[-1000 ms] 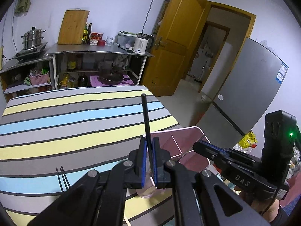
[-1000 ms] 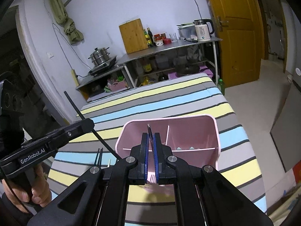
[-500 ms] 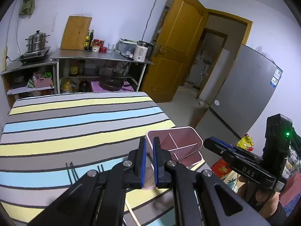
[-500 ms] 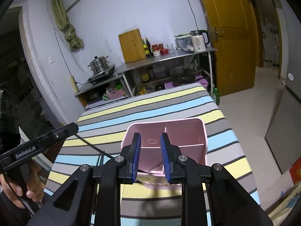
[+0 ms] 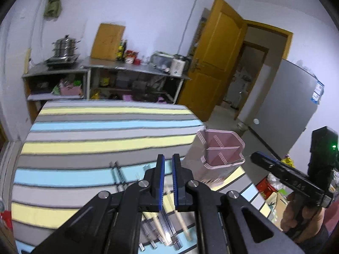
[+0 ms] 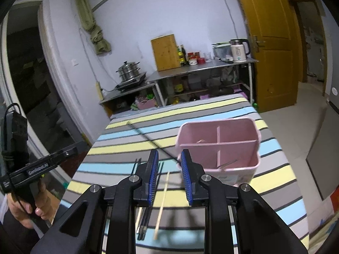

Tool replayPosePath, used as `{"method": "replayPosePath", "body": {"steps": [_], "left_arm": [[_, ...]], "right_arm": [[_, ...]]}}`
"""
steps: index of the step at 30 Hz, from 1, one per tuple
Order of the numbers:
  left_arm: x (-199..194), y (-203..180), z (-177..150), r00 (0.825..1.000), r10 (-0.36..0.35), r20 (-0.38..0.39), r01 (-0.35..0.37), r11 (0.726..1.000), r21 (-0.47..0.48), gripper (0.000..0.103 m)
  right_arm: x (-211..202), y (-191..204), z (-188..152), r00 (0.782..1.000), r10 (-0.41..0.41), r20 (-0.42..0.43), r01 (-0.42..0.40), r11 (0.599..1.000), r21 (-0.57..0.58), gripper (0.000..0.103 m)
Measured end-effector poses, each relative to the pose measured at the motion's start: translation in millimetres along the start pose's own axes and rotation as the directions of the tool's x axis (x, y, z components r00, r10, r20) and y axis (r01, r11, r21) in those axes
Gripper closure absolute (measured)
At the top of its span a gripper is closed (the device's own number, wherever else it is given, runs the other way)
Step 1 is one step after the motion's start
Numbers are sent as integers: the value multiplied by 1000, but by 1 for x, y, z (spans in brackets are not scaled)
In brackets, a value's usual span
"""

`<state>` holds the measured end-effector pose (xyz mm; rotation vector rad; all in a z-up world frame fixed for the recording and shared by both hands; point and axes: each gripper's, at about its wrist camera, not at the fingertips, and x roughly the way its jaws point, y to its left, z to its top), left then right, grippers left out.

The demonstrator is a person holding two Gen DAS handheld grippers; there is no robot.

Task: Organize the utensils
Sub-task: 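Move both open tools back down to the remaining chopsticks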

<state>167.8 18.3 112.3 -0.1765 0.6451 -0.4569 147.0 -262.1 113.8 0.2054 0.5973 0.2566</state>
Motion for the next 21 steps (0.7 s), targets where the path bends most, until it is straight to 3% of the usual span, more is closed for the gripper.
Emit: {"method": "replayPosePath", "body": {"steps": [6,14,21], "left_arm": [[19,30,-36,994,65,-83,-70,996,-52,96],[62,58,-73,975,122,-187,-144,984,-109,96],[98,71,-83,961,138,-239,-172,977,-127,95]], "right_arm": [[19,19,-26,998,28,-64,-31,999,-43,80],[53,33,-55,985,46,-163,-60,995,-80,80],[76,34,-69,974,46,-221,-66,994,-83,80]]}}
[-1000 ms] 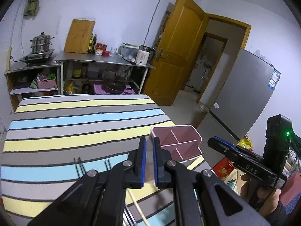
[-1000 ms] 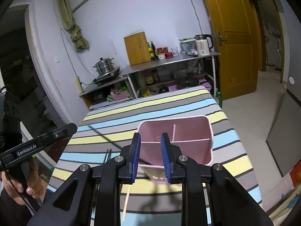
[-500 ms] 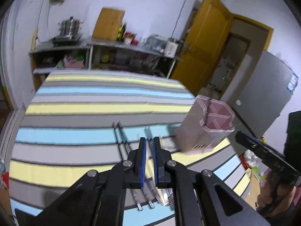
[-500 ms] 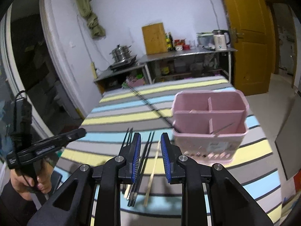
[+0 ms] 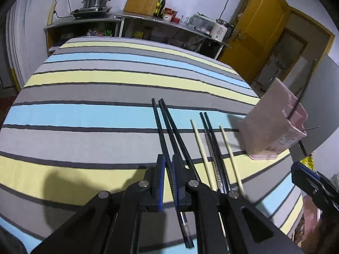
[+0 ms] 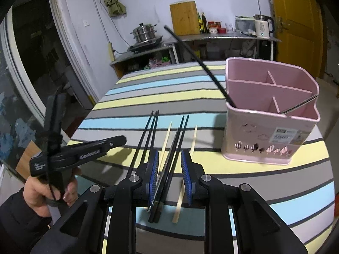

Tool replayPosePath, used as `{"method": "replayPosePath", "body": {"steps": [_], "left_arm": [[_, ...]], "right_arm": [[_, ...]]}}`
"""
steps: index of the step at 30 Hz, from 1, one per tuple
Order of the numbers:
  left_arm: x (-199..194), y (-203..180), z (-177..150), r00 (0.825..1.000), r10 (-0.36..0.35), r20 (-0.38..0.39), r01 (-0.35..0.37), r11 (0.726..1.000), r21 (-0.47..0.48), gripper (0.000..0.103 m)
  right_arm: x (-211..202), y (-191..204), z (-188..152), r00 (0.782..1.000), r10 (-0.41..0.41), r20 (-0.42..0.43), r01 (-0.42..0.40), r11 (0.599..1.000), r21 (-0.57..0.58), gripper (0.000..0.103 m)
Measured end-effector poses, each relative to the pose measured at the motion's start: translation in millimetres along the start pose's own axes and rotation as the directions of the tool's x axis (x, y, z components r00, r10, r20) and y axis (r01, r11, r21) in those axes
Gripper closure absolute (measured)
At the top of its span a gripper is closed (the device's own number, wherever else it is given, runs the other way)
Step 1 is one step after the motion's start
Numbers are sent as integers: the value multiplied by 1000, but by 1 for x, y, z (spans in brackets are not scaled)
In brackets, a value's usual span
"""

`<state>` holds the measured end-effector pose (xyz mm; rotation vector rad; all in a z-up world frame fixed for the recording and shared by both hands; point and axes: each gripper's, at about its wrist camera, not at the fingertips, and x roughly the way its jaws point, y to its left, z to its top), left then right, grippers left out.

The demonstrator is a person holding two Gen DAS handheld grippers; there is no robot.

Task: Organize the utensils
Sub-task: 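Move both open tools back down to the remaining chopsticks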

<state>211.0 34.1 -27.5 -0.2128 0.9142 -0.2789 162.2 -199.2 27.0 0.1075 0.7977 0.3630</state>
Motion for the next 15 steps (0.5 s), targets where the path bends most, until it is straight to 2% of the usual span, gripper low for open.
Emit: {"method": "replayPosePath", "body": {"steps": [9,13,15], "left_arm": [[32,5,5,998,36,-48,-37,999,-15,94],[34,4,5,998,34,-46,-34,999,-16,86],[35,3,6,998,41,-44,-41,999,-10,86]], "right_arm": [[18,8,-2,999,1,-38,-2,1000,-22,80],[24,11,-3,999,-1,-52,-1,1000,-30,80],[27,12,-4,998,-1,-58,-1,1000,-30,80]]}}
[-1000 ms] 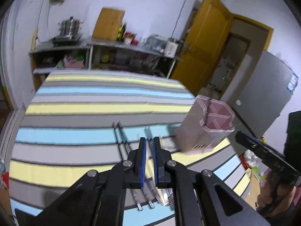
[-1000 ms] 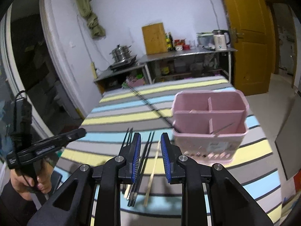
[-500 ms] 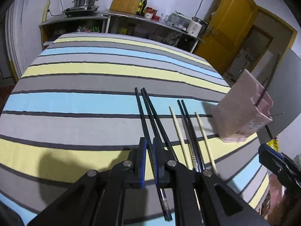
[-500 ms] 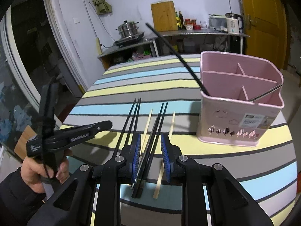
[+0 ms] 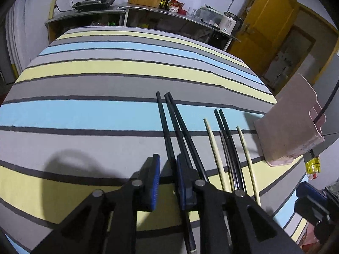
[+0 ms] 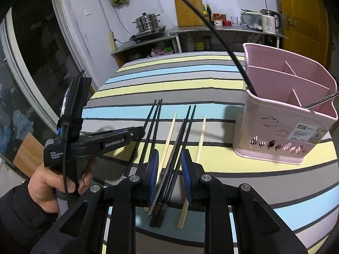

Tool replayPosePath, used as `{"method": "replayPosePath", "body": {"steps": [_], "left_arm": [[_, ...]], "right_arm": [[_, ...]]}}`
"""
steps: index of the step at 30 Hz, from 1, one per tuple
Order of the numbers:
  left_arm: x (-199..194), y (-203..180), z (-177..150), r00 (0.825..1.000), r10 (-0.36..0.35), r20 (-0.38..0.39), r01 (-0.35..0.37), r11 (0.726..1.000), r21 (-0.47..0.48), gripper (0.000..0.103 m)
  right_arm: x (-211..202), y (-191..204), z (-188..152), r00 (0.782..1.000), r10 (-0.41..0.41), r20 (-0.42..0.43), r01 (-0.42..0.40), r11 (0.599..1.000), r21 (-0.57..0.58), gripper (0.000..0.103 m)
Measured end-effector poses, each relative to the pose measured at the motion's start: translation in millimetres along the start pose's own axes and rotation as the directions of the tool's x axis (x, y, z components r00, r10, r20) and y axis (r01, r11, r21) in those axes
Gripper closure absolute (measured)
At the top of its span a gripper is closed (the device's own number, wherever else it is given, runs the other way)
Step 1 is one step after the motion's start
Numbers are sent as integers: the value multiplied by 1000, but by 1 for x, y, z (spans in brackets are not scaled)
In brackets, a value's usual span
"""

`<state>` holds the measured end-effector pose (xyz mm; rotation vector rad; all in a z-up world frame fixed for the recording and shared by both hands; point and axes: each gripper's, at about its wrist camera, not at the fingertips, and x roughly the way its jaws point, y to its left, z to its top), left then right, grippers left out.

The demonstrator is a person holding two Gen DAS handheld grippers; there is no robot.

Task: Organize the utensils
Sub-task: 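Move both open tools back down to the remaining chopsticks, then grasp a black chopstick with the left gripper while the right grasps another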

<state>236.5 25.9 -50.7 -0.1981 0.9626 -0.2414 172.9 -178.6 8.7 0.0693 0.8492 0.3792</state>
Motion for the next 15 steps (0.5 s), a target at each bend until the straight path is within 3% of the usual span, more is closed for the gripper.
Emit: {"method": "replayPosePath", "body": {"steps": [5,8,15], "left_arm": [[1,-5,1,999,38,12,-38,998,56,86],[-1,-4,1,998,62,4,-62,994,85,92],[-19,31,-6,997,82,-4,-82,996,35,95]], "right_arm": [[8,4,2,1000,-2,-13,2,1000,0,80],[16,6,5,1000,-4,-24,4,1000,-6,80],[48,19,14,998,3,-56,-5,1000,-30,80]]}}
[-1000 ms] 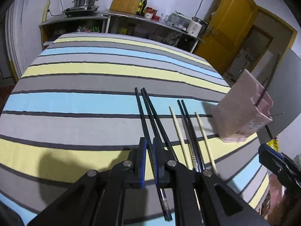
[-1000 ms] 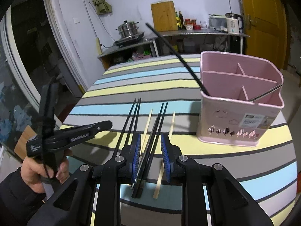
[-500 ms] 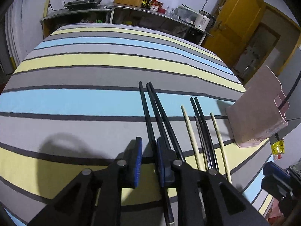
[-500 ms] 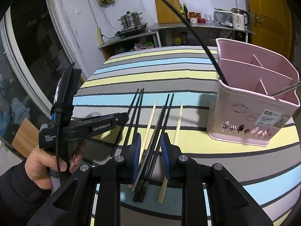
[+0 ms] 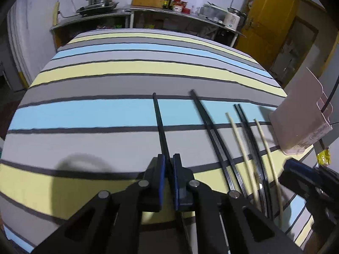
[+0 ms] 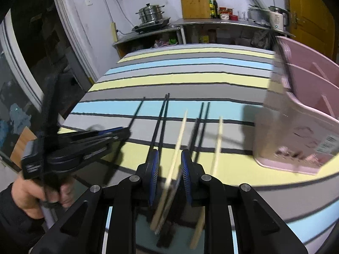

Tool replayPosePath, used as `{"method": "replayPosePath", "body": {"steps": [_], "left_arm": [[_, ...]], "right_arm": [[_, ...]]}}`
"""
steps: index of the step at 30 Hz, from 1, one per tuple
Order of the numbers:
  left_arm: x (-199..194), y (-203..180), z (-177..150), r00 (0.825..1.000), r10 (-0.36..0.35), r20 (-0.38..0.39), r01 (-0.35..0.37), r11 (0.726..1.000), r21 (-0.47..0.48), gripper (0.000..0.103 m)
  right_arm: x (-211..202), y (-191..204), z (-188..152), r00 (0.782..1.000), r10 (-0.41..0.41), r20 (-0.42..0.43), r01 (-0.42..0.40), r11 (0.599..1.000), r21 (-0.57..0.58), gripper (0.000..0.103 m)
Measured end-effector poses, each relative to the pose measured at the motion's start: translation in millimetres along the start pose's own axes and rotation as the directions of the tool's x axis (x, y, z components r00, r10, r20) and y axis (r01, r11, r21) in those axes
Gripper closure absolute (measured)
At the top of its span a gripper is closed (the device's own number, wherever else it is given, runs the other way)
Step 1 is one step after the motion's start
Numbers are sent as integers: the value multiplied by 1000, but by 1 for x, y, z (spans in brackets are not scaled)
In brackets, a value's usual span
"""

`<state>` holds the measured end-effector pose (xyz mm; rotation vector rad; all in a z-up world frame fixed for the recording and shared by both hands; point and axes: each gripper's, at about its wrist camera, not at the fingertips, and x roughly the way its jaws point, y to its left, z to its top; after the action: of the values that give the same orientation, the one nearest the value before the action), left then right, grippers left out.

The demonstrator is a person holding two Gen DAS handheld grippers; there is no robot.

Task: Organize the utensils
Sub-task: 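Grasp a black chopstick with the left gripper while the right grasps another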

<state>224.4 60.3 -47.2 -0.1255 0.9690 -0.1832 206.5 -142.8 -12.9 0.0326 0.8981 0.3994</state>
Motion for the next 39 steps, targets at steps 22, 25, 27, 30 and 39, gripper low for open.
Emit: {"method": "replayPosePath", "body": {"steps": [22,25,27,30,39], "left_arm": [[5,30,18,1000,-7,-9,6,996,-89,95],[7,30,22,1000,2,-14,-3,996,-87,95],[9,30,26,1000,10,-21,-12,996,-86,94],[13,25,30,999,38,-27,-39,998,-48,94],[12,22,34,998,52,-43,-54,998,-35,97]], "right_arm": [[89,6,40,994,-23,-110,20,999,-36,91],[92,6,43,993,-29,-117,25,999,-36,91],[93,6,47,992,-29,-124,25,999,-32,91],[95,7,51,990,-38,-137,33,999,-35,91],[97,6,61,989,-29,-146,26,999,-24,97]]}}
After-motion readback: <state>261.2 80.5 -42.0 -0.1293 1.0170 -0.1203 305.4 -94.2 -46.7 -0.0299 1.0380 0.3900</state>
